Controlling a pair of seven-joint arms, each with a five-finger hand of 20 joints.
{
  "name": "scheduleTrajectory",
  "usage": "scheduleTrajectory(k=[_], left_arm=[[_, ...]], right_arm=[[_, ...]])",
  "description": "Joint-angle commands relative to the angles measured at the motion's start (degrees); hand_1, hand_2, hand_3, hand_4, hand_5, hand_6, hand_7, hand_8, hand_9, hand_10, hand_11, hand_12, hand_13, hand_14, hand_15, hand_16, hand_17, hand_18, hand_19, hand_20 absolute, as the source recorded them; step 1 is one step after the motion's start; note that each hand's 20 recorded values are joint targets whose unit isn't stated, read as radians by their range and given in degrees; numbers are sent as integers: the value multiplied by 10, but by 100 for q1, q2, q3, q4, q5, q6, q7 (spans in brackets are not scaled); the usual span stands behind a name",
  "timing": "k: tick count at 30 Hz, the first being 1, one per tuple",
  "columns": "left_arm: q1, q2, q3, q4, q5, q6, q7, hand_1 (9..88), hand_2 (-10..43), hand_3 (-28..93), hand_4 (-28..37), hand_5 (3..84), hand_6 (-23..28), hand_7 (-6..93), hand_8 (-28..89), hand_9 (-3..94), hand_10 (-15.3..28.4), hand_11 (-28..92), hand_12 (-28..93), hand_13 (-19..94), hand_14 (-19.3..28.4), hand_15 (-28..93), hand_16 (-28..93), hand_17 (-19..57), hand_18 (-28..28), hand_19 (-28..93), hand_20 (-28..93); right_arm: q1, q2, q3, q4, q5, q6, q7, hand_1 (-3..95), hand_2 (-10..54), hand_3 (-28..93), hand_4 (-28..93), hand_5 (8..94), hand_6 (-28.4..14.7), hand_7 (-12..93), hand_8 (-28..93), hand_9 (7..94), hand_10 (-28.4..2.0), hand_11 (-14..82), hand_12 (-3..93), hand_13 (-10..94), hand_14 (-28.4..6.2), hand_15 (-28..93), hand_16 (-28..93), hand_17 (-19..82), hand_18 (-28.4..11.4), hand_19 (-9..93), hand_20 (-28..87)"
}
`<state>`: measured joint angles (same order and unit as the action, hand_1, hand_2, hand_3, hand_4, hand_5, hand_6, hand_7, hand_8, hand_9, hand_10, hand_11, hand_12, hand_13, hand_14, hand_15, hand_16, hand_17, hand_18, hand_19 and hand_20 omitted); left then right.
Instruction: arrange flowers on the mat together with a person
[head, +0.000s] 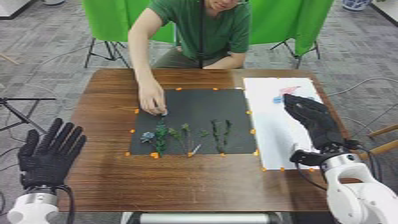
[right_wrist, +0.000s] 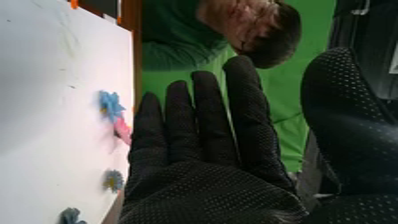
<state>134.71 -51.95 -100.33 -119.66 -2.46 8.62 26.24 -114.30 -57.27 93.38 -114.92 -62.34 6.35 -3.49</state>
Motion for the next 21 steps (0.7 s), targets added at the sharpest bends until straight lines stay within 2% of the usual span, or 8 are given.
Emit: scheduleTrajectory(k=[1, 6, 7, 11, 15, 16, 21], left_arm=[[52, -63, 41, -9, -47, 49, -33, 242, 121, 698, -283, 414, 68, 55, -86, 362, 128, 133, 56, 274, 127, 241, -69, -16, 101, 213, 112], [85, -48, 29, -23, -43, 21, 3, 242, 121, 698, -283, 414, 68, 55, -86, 362, 128, 133, 56, 273, 127, 243, -69, -17, 101, 214, 111], [88, -51, 25, -22, -45, 22, 3, 242, 122, 698, -283, 414, 68, 55, -86, 362, 128, 133, 55, 273, 127, 243, -69, -17, 101, 214, 111], [60, -73, 38, 1, -44, 11, -27, 242, 121, 698, -283, 414, 68, 55, -86, 362, 128, 133, 56, 273, 127, 244, -70, -17, 101, 214, 110], [55, -72, 39, 19, -36, -3, -65, 241, 121, 699, -283, 414, 68, 55, -86, 363, 128, 134, 56, 273, 127, 244, -70, -17, 101, 214, 110], [95, -64, 33, 0, -50, -4, -23, 241, 121, 699, -283, 414, 68, 55, -86, 363, 128, 134, 55, 273, 127, 244, -70, -17, 100, 214, 110], [53, -49, 8, 27, -32, -15, -59, 241, 120, 699, -283, 413, 67, 54, -86, 363, 128, 134, 55, 274, 127, 243, -70, -16, 100, 214, 110]], right_arm=[[-182, -176, 305, 66, -110, -481, 42, 334, -20, 738, -231, 520, -4, 157, -129, 451, -114, 51, 94, 315, -73, 120, 6, 225, -73, 33, 209], [-107, -470, 769, 244, 229, -1811, 198, 333, -23, 738, -230, 517, -8, 154, -128, 436, -116, 48, 94, 310, -91, 119, 7, 228, -77, 38, 213], [42, 25, 28, 20, 573, -1044, 129, 332, -25, 738, -230, 515, -8, 153, -128, 434, -117, 48, 94, 311, -94, 119, 8, 229, -80, 38, 212], [561, 235, -541, 256, 1088, -1108, -125, 332, -31, 737, -230, 503, -11, 147, -126, 426, -118, 47, 96, 310, -98, 119, 11, 240, -97, 41, 212], [497, 161, -339, 320, 1359, -1453, -376, 335, -46, 736, -228, 498, -10, 145, -123, 423, -115, 47, 97, 311, -98, 118, 15, 248, -102, 41, 208], [502, 157, -326, 334, 1455, -1453, -456, 335, -50, 736, -228, 498, -10, 145, -122, 423, -115, 47, 97, 311, -98, 118, 16, 250, -102, 40, 207], [379, 251, -249, 276, 1092, -972, -832, 340, -86, 748, -230, 494, -5, 144, -121, 420, -109, 47, 98, 310, -93, 116, 23, 244, -92, 20, 206]])
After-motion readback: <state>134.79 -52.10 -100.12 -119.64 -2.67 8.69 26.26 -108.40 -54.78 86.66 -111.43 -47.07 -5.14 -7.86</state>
